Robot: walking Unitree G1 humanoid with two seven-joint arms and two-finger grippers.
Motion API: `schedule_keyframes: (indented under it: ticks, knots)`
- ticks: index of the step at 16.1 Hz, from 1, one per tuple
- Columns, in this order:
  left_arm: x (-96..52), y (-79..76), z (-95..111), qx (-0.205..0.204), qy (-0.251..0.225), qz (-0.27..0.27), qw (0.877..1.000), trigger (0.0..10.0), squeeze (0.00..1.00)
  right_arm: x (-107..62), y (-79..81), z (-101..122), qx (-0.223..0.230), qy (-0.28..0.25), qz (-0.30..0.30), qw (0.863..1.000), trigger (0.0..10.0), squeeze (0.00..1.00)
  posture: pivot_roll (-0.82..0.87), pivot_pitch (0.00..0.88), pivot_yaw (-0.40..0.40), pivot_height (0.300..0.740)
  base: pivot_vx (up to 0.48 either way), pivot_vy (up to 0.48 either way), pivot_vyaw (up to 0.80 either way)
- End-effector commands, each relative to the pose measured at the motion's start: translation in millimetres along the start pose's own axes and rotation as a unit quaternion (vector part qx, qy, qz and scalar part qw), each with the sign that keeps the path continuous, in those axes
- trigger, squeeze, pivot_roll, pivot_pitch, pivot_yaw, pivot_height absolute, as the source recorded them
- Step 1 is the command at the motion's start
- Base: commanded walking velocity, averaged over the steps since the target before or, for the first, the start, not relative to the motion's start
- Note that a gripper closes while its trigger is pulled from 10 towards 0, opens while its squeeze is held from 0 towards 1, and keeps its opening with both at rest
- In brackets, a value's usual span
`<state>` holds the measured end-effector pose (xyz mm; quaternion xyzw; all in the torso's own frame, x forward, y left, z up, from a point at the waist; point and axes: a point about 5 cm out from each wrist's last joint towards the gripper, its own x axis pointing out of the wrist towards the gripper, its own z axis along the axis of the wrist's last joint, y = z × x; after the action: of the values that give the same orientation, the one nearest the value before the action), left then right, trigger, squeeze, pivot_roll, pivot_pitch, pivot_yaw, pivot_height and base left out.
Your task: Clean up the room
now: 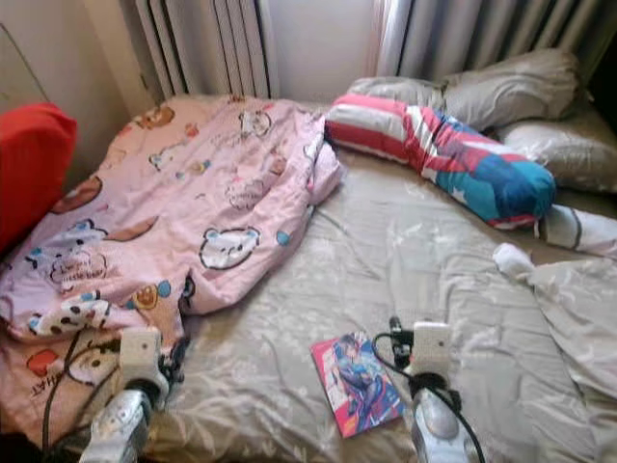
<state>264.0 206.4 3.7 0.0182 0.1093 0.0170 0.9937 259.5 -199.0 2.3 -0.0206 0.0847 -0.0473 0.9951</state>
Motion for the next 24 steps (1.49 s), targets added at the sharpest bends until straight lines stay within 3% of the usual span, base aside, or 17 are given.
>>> schedule_keyframes:
  ticks: [1,5,9,16,24]
  knots:
    - [-7.3,2.4,-0.2,-0.003,-0.02,0.003,1.0,10.0,0.0,-8.0,-3.5,-1.0,0.006,-0.018,-0.011,1.0,10.0,0.0,0.02,0.067,-0.013,0.74,0.0,0.0,0.0]
    - [-6.6,-3.1,-0.6,-0.008,-0.019,-0.001,1.0,10.0,0.0,-18.0,1.1,-15.3,0.004,0.011,-0.005,1.0,10.0,0.0,0.03,0.084,-0.015,0.74,0.0,0.0,0.0]
    - [-5.2,-3.4,1.6,-0.01,-0.019,-0.004,1.0,10.0,0.0,-14.7,0.8,-15.4,0.003,0.025,-0.008,1.0,10.0,0.0,0.02,0.1,-0.014,0.74,0.0,0.0,0.0]
    - [-9.7,-3.3,-3.9,-0.009,-0.007,-0.007,1.0,10.0,0.0,-15.8,3.2,-19.9,0.007,0.044,-0.002,0.999,10.0,0.0,0.03,0.128,-0.011,0.671,0.0,0.0,0.0]
    - [-13.2,-4.2,-8.7,-0.006,0.006,-0.009,1.0,10.0,0.0,-18.7,4.9,-25.4,0.003,0.061,-0.002,0.998,10.0,0.0,0.03,0.147,-0.01,0.666,0.0,0.0,0.0]
